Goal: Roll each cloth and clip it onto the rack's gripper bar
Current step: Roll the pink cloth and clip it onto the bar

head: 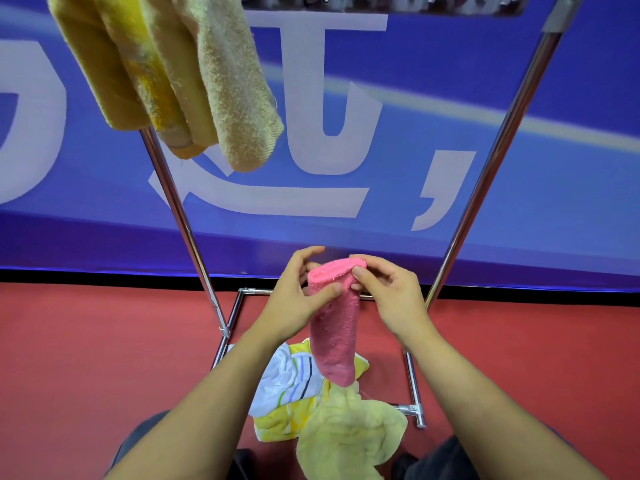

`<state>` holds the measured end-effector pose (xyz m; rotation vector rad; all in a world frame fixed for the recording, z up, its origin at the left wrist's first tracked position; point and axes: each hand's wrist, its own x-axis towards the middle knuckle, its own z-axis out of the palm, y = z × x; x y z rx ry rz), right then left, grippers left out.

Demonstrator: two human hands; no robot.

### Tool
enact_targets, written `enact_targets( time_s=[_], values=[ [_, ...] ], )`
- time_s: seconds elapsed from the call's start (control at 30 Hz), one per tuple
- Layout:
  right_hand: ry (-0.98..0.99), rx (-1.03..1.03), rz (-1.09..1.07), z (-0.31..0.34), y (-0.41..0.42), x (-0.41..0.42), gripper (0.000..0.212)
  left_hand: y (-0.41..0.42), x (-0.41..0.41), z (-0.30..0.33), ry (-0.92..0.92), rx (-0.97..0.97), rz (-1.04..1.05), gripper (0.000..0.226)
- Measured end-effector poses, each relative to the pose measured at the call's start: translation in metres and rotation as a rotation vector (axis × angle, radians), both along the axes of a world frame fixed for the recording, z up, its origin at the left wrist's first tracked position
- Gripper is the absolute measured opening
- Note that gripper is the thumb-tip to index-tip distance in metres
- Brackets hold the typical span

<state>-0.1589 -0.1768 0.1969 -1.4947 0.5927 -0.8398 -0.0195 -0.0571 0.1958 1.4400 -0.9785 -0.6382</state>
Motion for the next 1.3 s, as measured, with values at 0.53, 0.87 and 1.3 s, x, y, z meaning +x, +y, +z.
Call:
enact_targets(
  time_s=[0.53, 0.87, 1.3],
  values=[
    [0.06, 0.034, 0.284, -0.008, 0.003, 0.0, 0.08, -0.004, -0.012, 0.02, 0.011, -0.078, -0.044, 0.029],
    [0.187, 0.113, 0.123, -0.052, 0.011, 0.008, 0.017, -0.011, -0.003, 0.025, -0.096, -0.113, -0.088, 0.029],
    [0.434, 0.333, 0.259, -0.12, 0.023, 0.002, 0.034, -0.017, 0.011, 0.054, -0.001, -0.225, 0.223, 0.018]
  ],
)
